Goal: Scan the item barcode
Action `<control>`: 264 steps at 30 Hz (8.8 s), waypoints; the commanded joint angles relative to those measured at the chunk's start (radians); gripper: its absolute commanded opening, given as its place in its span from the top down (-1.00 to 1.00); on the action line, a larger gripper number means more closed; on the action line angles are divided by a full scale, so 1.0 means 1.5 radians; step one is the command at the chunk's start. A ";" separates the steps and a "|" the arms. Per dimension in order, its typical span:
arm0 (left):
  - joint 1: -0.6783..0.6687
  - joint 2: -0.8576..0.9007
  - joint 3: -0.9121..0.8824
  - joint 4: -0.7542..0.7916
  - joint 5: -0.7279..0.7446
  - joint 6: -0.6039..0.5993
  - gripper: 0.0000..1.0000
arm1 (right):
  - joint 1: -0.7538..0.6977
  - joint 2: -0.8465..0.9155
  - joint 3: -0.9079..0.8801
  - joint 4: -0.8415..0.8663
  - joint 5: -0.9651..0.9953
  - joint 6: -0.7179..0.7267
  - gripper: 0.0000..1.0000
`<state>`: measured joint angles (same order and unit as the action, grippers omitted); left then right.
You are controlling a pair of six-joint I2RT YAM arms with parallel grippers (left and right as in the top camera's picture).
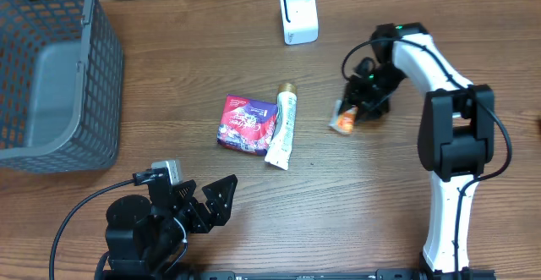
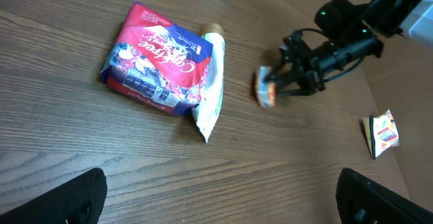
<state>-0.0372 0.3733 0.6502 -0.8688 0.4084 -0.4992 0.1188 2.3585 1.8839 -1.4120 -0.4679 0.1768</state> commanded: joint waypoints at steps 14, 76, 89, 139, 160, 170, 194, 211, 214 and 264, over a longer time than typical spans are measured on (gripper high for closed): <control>0.003 -0.003 0.004 0.001 0.005 -0.007 -1.00 | -0.043 -0.007 0.175 -0.164 0.239 0.009 -0.13; 0.003 -0.003 0.004 0.001 0.005 -0.007 -1.00 | 0.113 -0.006 -0.053 0.152 -0.363 -0.053 0.93; 0.003 -0.003 0.004 0.001 0.005 -0.007 -1.00 | -0.039 -0.007 -0.100 0.141 -0.075 -0.018 0.12; 0.003 -0.003 0.004 0.001 0.005 -0.007 -0.99 | 0.008 -0.006 -0.020 0.071 -0.633 -0.301 0.93; 0.003 -0.003 0.004 0.001 0.005 -0.007 -1.00 | -0.080 -0.007 -0.020 0.027 -0.707 -0.438 0.93; 0.003 -0.003 0.004 0.001 0.005 -0.007 -1.00 | -0.079 -0.006 -0.020 0.014 -0.707 -0.455 0.93; 0.003 -0.003 0.004 0.001 0.005 -0.007 -0.99 | -0.067 -0.007 -0.019 -0.010 -0.545 -0.444 0.92; 0.003 -0.003 0.004 0.001 0.005 -0.007 -0.99 | 0.122 -0.008 0.231 0.141 0.402 -0.013 0.93; 0.003 -0.003 0.004 0.001 0.005 -0.007 -1.00 | 0.138 -0.008 0.231 0.223 0.465 -0.033 0.93; 0.003 -0.003 0.004 0.001 0.005 -0.007 -1.00 | 0.046 -0.122 0.225 0.537 0.519 -0.118 0.93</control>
<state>-0.0372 0.3733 0.6502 -0.8692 0.4084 -0.4992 0.3271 2.3463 2.2047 -0.5522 0.3752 -0.2756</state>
